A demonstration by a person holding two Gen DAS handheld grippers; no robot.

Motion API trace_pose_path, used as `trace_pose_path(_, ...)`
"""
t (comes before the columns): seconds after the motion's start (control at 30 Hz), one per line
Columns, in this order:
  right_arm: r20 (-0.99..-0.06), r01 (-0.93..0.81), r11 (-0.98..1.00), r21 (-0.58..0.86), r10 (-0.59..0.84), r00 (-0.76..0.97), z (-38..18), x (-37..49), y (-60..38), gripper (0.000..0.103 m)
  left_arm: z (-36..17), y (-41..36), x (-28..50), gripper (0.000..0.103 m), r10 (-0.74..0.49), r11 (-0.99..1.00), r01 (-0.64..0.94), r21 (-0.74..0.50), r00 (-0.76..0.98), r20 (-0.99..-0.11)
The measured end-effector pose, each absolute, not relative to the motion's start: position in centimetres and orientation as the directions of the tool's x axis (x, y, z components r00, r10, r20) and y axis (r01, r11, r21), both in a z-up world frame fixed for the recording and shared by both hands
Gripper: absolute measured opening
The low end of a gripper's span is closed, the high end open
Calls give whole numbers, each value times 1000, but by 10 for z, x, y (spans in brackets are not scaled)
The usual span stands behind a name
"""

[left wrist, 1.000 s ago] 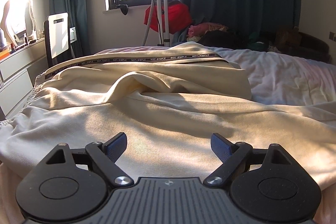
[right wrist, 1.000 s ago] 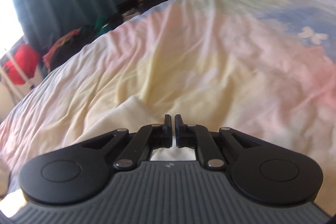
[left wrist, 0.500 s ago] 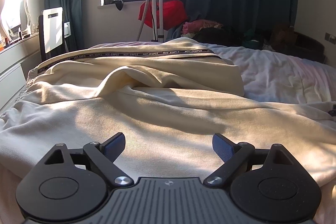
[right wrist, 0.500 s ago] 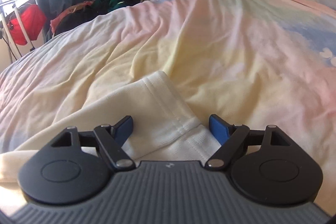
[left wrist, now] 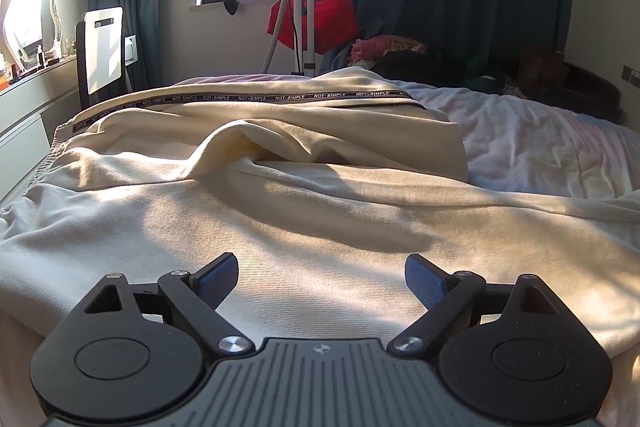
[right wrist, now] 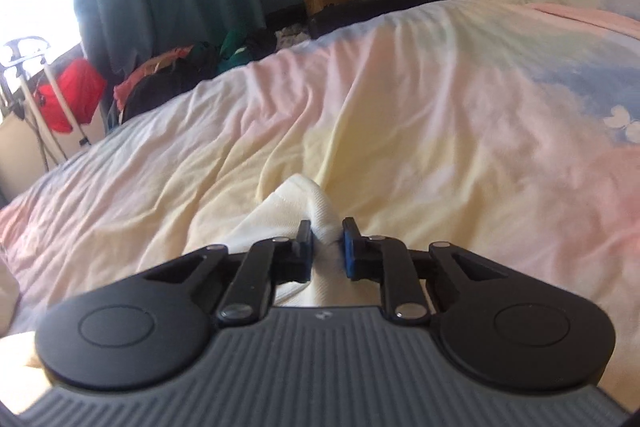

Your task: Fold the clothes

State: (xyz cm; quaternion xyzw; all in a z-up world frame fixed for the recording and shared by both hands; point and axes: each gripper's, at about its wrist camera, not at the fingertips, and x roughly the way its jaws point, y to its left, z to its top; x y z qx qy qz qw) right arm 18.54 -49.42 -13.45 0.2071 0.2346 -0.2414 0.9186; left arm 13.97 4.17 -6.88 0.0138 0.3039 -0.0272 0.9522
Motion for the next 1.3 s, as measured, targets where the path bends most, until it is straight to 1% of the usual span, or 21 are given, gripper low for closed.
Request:
trace_pose_path(0.03,-518,558,783,276,-368,772,-131,183,-496,18,-69,42,140,92,-44,998,59,7,813,-580)
trace_pose_path(0.13,-566,597,756,267,-379,732,-139,187,-498,19,-68,42,141,92,-44,998,58,6,815,-577)
trace_pose_path(0.23,-592,607,748,269,-368,717,-141,185,-495,24,-68,42,141,92,-45,998,55,1,814,-579)
trace_pose_path(0.27,-589,605,748,274,-366,720,-138,183,-494,28,-68,43,142,92,-47,998,55,-4,813,-580)
trace_pose_path(0.33,-572,598,737,315,-356,739,-130,170,-491,32,-67,43,141,92,-53,998,56,-13,813,-580)
trace_pose_path(0.37,-565,600,717,355,-347,749,-125,161,-490,37,-66,43,141,92,-55,998,56,-17,813,-579)
trace_pose_path(0.43,-553,612,659,436,-340,760,-116,141,-491,68,-63,43,138,92,-63,998,58,-26,815,-576)
trace_pose_path(0.47,-549,623,621,476,-344,762,-112,131,-491,75,-62,43,137,92,-67,998,61,-30,816,-574)
trace_pose_path(0.57,-558,674,494,549,-384,735,-102,100,-493,74,-59,42,133,92,-79,997,72,-35,821,-565)
trace_pose_path(0.67,-637,778,360,515,-446,629,-105,74,-495,76,-56,43,130,92,-86,996,74,-43,824,-560)
trace_pose_path(0.8,-718,803,217,555,-362,594,-130,57,-507,76,-54,45,128,92,-93,996,70,-61,825,-558)
trace_pose_path(0.9,-723,776,206,596,-284,630,-143,62,-507,74,-53,46,128,92,-87,996,62,-64,827,-555)
trace_pose_path(0.93,-727,777,222,588,-275,629,-143,65,-504,65,-53,47,127,92,-85,996,59,-65,828,-554)
trace_pose_path(0.97,-732,780,240,579,-268,626,-144,69,-502,50,-53,47,127,92,-83,996,56,-66,829,-553)
trace_pose_path(1.0,-738,781,257,569,-261,623,-144,72,-499,40,-53,49,127,92,-80,996,51,-69,829,-553)
trace_pose_path(1.03,-748,791,271,548,-264,609,-143,76,-497,21,-53,50,128,92,-77,996,44,-73,829,-554)
trace_pose_path(1.07,-747,795,278,539,-278,604,-142,75,-496,18,-53,52,128,92,-74,996,37,-77,828,-555)
trace_pose_path(1.1,-745,799,283,531,-292,599,-140,75,-496,11,-53,53,128,92,-71,996,31,-80,828,-556)
trace_pose_path(1.2,-741,812,268,518,-333,583,-137,68,-498,10,-54,56,129,92,-58,997,14,-82,827,-560)
trace_pose_path(1.3,-758,825,303,478,-333,561,-133,73,-495,10,-55,57,129,92,-49,997,6,-77,825,-563)
